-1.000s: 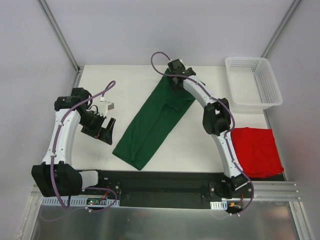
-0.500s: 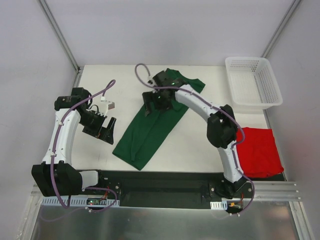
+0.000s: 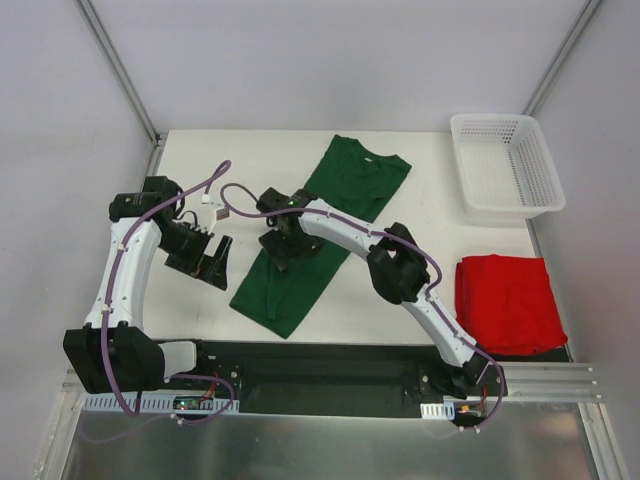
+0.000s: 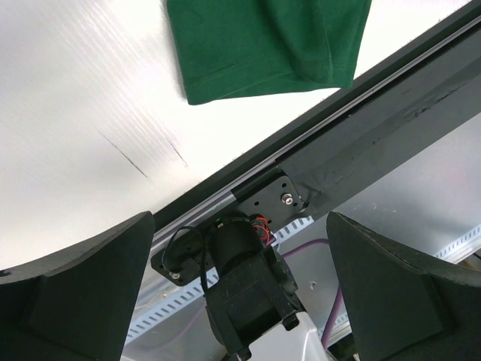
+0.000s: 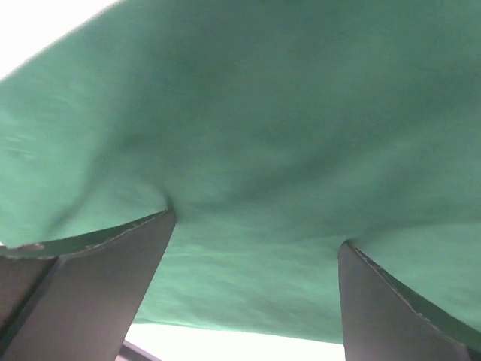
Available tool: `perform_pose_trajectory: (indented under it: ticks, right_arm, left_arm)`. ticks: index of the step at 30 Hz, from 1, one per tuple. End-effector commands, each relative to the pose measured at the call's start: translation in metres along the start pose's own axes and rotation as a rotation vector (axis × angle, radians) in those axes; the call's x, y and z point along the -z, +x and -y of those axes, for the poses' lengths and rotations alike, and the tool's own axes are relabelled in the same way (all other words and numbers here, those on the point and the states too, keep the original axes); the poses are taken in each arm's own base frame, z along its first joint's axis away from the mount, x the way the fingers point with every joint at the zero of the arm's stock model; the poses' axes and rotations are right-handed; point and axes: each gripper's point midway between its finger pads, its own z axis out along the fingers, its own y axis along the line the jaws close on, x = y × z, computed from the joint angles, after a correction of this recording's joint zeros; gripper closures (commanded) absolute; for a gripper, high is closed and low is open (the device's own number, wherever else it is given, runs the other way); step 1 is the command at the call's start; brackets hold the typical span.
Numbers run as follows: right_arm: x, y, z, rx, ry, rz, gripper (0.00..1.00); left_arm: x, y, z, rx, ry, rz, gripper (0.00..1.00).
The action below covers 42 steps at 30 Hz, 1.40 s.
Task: Fold and stack the t-shirts
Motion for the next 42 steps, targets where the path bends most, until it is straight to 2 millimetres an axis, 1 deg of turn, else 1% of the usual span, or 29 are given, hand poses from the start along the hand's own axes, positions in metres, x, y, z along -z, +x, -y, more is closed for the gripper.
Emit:
perform_pose_trajectory:
  ticks: [1,2,3,6,8,9,11,12,15,16,17,18,19,20,22,23,26,27,29,31,32,33,35,36,37,39,41,42]
  right_arm:
    - [-0.006,0.023,0.031,0.077,0.156,-0.093,0.04]
    - [-0.013,0.035,0.031,0.090,0.161,-0.132,0.04]
    - [-0.016,0.041,0.032,0.097,0.166,-0.155,0.04]
    - [-0.021,0.065,0.038,0.134,0.187,-0.237,0.04]
    - [-0.016,0.076,0.041,0.150,0.189,-0.272,0.04]
    - [-0.018,0.087,0.044,0.156,0.192,-0.311,0.04]
    - [-0.013,0.099,0.045,0.168,0.187,-0.344,0.04]
    - [-0.013,0.112,0.047,0.174,0.183,-0.382,0.04]
    - [-0.008,0.129,0.048,0.183,0.163,-0.425,0.04]
    - [-0.009,0.143,0.052,0.189,0.166,-0.466,0.04]
    - [-0.007,0.149,0.053,0.193,0.170,-0.480,0.04]
    - [-0.004,0.153,0.057,0.201,0.181,-0.489,0.04]
    - [-0.001,0.164,0.063,0.206,0.193,-0.523,0.04]
    - [0.001,0.169,0.070,0.206,0.209,-0.541,0.04]
    - [0.009,0.174,0.085,0.195,0.249,-0.557,0.04]
    - [0.012,0.181,0.091,0.191,0.262,-0.579,0.04]
    - [0.025,0.188,0.116,0.190,0.348,-0.629,0.04]
    - [0.034,0.191,0.127,0.207,0.398,-0.656,0.04]
    - [0.046,0.185,0.135,0.165,0.422,-0.620,0.04]
    - [0.054,0.174,0.131,0.075,0.372,-0.542,0.04]
    - [0.064,0.164,0.132,-0.003,0.347,-0.475,0.04]
    - [0.067,0.152,0.125,-0.057,0.291,-0.413,0.04]
    - [0.079,0.134,0.128,-0.161,0.260,-0.320,0.04]
    - [0.083,0.120,0.127,-0.183,0.237,-0.264,0.04]
    - [0.086,0.113,0.131,-0.234,0.237,-0.235,0.04]
    - [0.084,0.099,0.131,-0.290,0.213,-0.179,0.04]
    - [0.077,0.096,0.132,-0.324,0.194,-0.173,0.04]
    - [0.067,0.092,0.128,-0.346,0.166,-0.171,0.04]
  left_arm:
    - [0.005,0.016,0.019,0.025,0.069,-0.025,0.01]
    - [0.005,0.016,0.019,0.024,0.069,-0.025,0.01]
    - [0.005,0.016,0.019,0.024,0.069,-0.025,0.01]
    - [0.005,0.016,0.018,0.023,0.064,-0.026,0.01]
    - [0.005,0.015,0.018,0.023,0.063,-0.023,0.01]
    - [0.006,0.015,0.018,0.021,0.061,-0.024,0.01]
    - [0.007,0.014,0.017,0.017,0.051,-0.018,0.01]
    - [0.008,0.013,0.016,0.020,0.048,-0.015,0.01]
    - [0.015,0.006,0.015,0.019,0.033,0.016,0.01]
    - [0.017,0.003,0.014,0.023,0.030,0.028,0.01]
    - [0.021,-0.001,0.013,0.022,0.023,0.044,0.01]
    - [0.023,-0.004,0.013,0.031,0.027,0.055,0.01]
    - [0.025,-0.005,0.013,0.033,0.027,0.064,0.01]
    - [0.027,-0.007,0.014,0.032,0.027,0.074,0.01]
    - [0.027,-0.008,0.015,0.032,0.032,0.083,0.01]
    - [0.027,-0.007,0.016,0.028,0.034,0.082,0.01]
    - [0.024,-0.002,0.016,0.027,0.038,0.074,0.01]
    - [0.024,-0.001,0.016,0.027,0.036,0.075,0.01]
    - [0.023,0.001,0.016,0.024,0.038,0.071,0.01]
    - [0.022,0.001,0.017,0.027,0.045,0.074,0.01]
    - [0.021,0.001,0.018,0.027,0.049,0.073,0.01]
    - [0.021,0.001,0.018,0.031,0.050,0.074,0.01]
    - [0.021,0.002,0.019,0.030,0.055,0.075,0.01]
    - [0.021,0.002,0.019,0.028,0.054,0.076,0.01]
    - [0.021,0.003,0.019,0.029,0.055,0.075,0.01]
    - [0.021,0.003,0.020,0.030,0.055,0.078,0.01]
    - [0.021,0.004,0.020,0.030,0.054,0.077,0.01]
    - [0.021,0.005,0.021,0.033,0.055,0.079,0.01]
